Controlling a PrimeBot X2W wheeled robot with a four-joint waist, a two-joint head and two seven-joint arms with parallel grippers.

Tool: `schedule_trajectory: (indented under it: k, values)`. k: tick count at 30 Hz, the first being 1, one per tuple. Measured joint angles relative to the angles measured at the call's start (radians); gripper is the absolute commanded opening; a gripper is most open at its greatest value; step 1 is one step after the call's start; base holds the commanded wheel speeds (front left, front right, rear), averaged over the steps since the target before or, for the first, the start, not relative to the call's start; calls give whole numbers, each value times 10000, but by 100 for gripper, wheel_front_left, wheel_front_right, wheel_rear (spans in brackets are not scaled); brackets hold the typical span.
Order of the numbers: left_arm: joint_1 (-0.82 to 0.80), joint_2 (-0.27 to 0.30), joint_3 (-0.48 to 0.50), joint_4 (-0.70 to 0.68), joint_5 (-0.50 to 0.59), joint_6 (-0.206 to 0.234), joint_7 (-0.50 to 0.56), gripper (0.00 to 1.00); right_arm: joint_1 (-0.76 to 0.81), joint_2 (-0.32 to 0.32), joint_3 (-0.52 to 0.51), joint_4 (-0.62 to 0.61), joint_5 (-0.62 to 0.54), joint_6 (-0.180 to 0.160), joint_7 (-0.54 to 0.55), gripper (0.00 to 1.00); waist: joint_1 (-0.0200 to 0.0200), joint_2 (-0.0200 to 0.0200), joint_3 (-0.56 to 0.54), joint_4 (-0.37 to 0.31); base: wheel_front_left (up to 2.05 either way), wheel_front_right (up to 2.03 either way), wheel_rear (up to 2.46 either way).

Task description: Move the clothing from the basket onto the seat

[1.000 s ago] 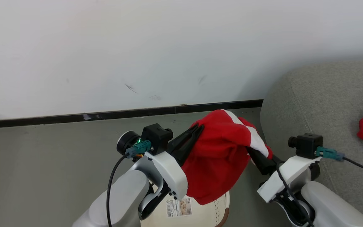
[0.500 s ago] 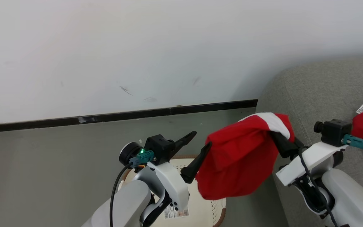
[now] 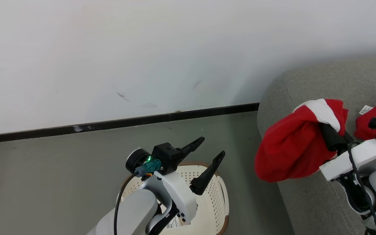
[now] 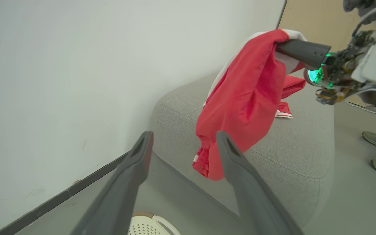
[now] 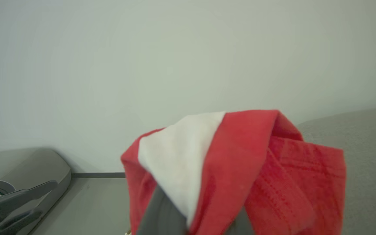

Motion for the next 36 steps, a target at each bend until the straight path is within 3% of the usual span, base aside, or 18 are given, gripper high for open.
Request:
schedule_trajectory:
  k: [18,36]
  values:
    - [11,169,-332,-44,88,-173,-182,100,1001,-88,-1588,-917,-667,0,0,0,0,0,-25,-899,0,0,0]
    - [88,198,-447,25,71,-184,-259,100,1737,-48,-2393,-1540,-1026,0,0,0,0,0,-44,-2087,0,0,0]
